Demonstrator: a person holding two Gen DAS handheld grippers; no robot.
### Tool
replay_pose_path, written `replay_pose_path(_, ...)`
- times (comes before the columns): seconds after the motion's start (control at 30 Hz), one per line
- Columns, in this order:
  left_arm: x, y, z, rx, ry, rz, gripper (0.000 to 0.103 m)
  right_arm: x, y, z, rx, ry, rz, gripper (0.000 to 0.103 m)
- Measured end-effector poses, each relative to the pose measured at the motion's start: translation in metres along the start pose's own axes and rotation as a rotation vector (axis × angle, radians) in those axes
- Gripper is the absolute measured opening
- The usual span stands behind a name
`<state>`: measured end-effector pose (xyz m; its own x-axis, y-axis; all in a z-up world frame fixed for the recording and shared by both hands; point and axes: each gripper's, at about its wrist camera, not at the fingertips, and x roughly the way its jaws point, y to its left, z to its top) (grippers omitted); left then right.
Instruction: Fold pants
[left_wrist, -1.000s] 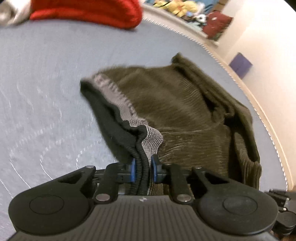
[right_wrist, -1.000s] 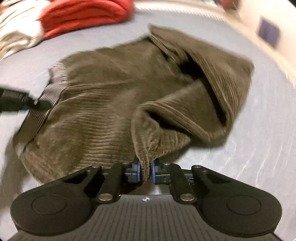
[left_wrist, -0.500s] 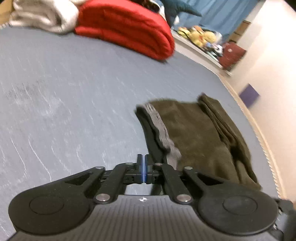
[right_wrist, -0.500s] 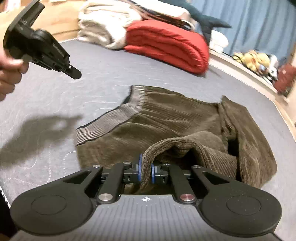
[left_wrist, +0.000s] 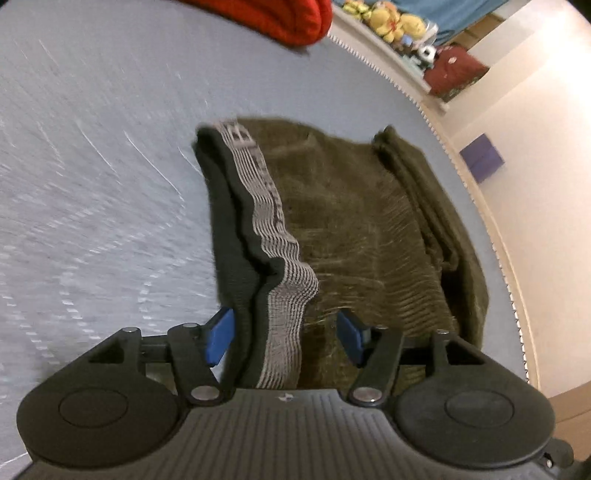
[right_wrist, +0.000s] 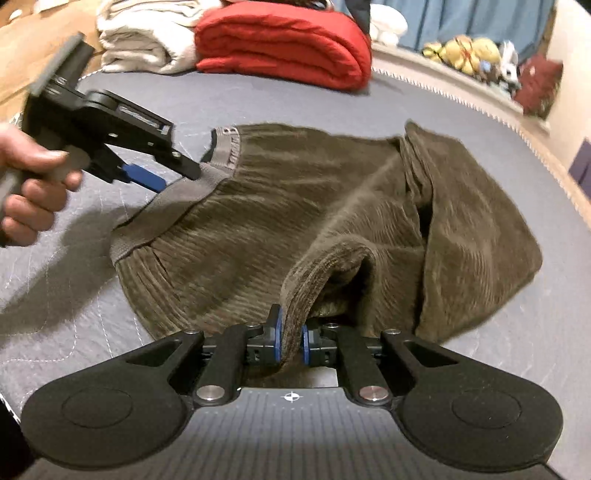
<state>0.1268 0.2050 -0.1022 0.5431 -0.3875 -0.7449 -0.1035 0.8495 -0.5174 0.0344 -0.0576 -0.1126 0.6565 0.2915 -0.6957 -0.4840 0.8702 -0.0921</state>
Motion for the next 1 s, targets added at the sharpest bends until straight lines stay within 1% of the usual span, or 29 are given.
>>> replay_pose_path(0.07, 0.017, -0.002, -0.002, 0.001, 0.023, 0.018, 0.068, 0.002, -0.007, -0.001, 0.023, 0.011, 0.014, 0.011)
replay_pose_path(0.1, 0.019, -0.005, -0.003, 0.014, 0.013, 0.026, 0.068, 0.001, -0.003, -0.007, 0.031, 0.011, 0.02, 0.011)
replay_pose_path(0.17, 0.024, -0.014, -0.004, 0.064, -0.007, 0.054, 0.066, 0.002, -0.007, -0.005, 0.04, 0.01, 0.031, 0.011)
replay_pose_path(0.2, 0.025, -0.017, -0.005, 0.085, -0.015, 0.078, 0.052, -0.001, -0.004, -0.011, 0.041, 0.007, 0.032, 0.011)
replay_pose_path(0.23, 0.025, -0.018, -0.005, 0.096, -0.019, 0.097, 0.039, -0.001, -0.005, -0.009, 0.039, 0.006, 0.034, 0.011)
replay_pose_path(0.3, 0.017, -0.019, -0.005, 0.104, -0.038, 0.087, 0.028, 0.002, -0.001, -0.006, 0.021, 0.001, 0.047, 0.01)
replay_pose_path(0.33, 0.01, -0.023, -0.005, 0.122, -0.056, 0.083, 0.025, 0.003, 0.003, -0.005, 0.003, -0.008, 0.055, 0.01)
replay_pose_path(0.43, -0.02, -0.035, -0.007, 0.202, -0.132, 0.097, 0.022, -0.002, 0.028, -0.002, -0.098, -0.073, 0.059, 0.009)
replay_pose_path(0.47, -0.033, -0.035, -0.006, 0.202, -0.153, 0.114, 0.021, -0.006, 0.039, 0.001, -0.149, -0.105, 0.06, 0.009)
replay_pose_path(0.53, -0.059, -0.024, -0.004, 0.155, -0.181, 0.133, 0.02, -0.011, 0.059, 0.004, -0.207, -0.146, 0.065, 0.009)
replay_pose_path(0.57, -0.072, -0.019, -0.004, 0.153, -0.2, 0.166, 0.02, -0.013, 0.067, 0.007, -0.215, -0.156, 0.1, 0.009)
replay_pose_path(0.6, -0.088, -0.013, -0.006, 0.159, -0.225, 0.217, 0.02, -0.016, 0.074, 0.011, -0.225, -0.166, 0.137, 0.008)
replay_pose_path(0.7, -0.118, 0.012, -0.012, 0.102, -0.241, 0.298, 0.02, -0.03, 0.11, 0.013, -0.334, -0.23, 0.229, 0.008)
replay_pose_path(0.73, -0.127, 0.022, -0.016, 0.088, -0.234, 0.338, 0.02, -0.032, 0.123, 0.012, -0.369, -0.232, 0.273, 0.008)
replay_pose_path(0.77, -0.13, 0.027, -0.02, 0.087, -0.225, 0.361, 0.02, -0.033, 0.135, 0.011, -0.4, -0.223, 0.313, 0.009)
replay_pose_path(0.8, -0.131, 0.033, -0.024, 0.081, -0.206, 0.378, 0.022, -0.033, 0.145, 0.009, -0.423, -0.207, 0.333, 0.009)
replay_pose_path(0.83, -0.134, 0.044, -0.029, 0.052, -0.18, 0.382, 0.023, -0.031, 0.154, 0.006, -0.448, -0.183, 0.346, 0.01)
replay_pose_path(0.87, -0.134, 0.049, -0.031, 0.025, -0.168, 0.407, 0.023, -0.03, 0.16, 0.004, -0.464, -0.16, 0.348, 0.011)
replay_pose_path(0.9, -0.137, 0.051, -0.032, 0.011, -0.176, 0.453, 0.021, -0.028, 0.163, 0.002, -0.471, -0.135, 0.343, 0.011)
replay_pose_path(0.93, -0.142, 0.05, -0.03, 0.016, -0.199, 0.489, 0.022, -0.028, 0.163, 0.001, -0.471, -0.113, 0.343, 0.014)
replay_pose_path(0.97, -0.147, 0.047, -0.029, 0.022, -0.223, 0.504, 0.024, -0.029, 0.16, 0.002, -0.467, -0.091, 0.356, 0.015)
replay_pose_path(1.0, -0.152, 0.045, -0.026, 0.017, -0.244, 0.5, 0.029, -0.03, 0.155, 0.004, -0.456, -0.068, 0.375, 0.018)
